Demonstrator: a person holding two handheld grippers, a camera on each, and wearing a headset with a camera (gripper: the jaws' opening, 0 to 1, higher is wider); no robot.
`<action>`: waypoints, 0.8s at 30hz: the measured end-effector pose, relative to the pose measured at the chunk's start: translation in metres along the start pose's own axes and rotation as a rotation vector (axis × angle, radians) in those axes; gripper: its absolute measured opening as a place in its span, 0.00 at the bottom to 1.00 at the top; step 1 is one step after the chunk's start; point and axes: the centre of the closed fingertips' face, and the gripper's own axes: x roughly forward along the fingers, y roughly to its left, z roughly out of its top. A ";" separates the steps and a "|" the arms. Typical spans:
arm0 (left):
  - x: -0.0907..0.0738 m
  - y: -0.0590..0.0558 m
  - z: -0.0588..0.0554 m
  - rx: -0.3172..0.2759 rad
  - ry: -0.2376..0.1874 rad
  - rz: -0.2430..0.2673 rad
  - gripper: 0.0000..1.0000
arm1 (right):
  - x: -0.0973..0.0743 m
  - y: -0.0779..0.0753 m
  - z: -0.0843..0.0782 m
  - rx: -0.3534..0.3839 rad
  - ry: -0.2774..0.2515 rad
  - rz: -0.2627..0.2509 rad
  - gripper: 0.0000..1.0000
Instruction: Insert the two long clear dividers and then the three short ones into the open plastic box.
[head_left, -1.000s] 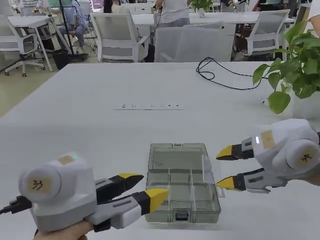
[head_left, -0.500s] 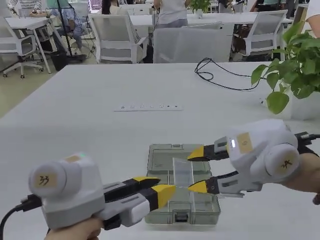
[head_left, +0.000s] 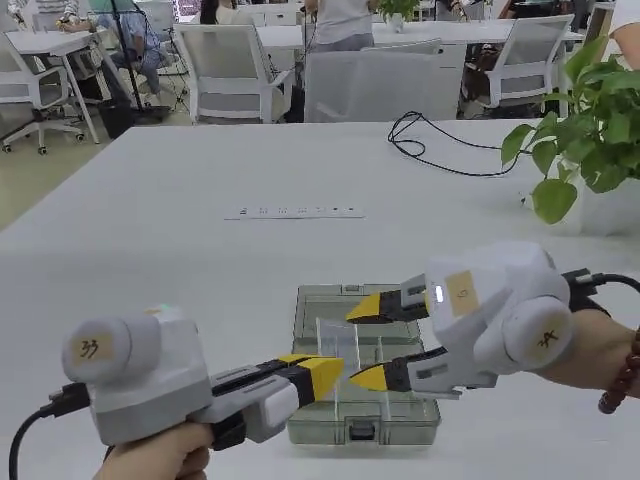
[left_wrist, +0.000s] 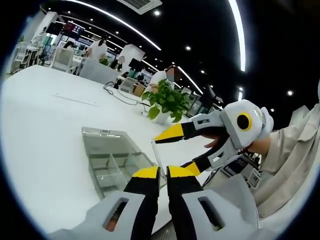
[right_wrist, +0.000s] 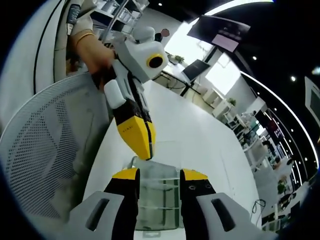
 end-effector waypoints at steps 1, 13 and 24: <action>0.000 0.000 0.000 -0.005 0.002 -0.002 0.01 | 0.000 0.000 0.001 -0.003 -0.003 0.000 0.32; -0.001 0.006 -0.004 -0.053 0.029 0.022 0.00 | 0.003 0.000 0.004 -0.022 0.014 -0.017 0.32; -0.004 0.011 -0.002 -0.129 0.057 0.042 0.00 | 0.007 -0.002 0.006 0.018 0.027 -0.037 0.33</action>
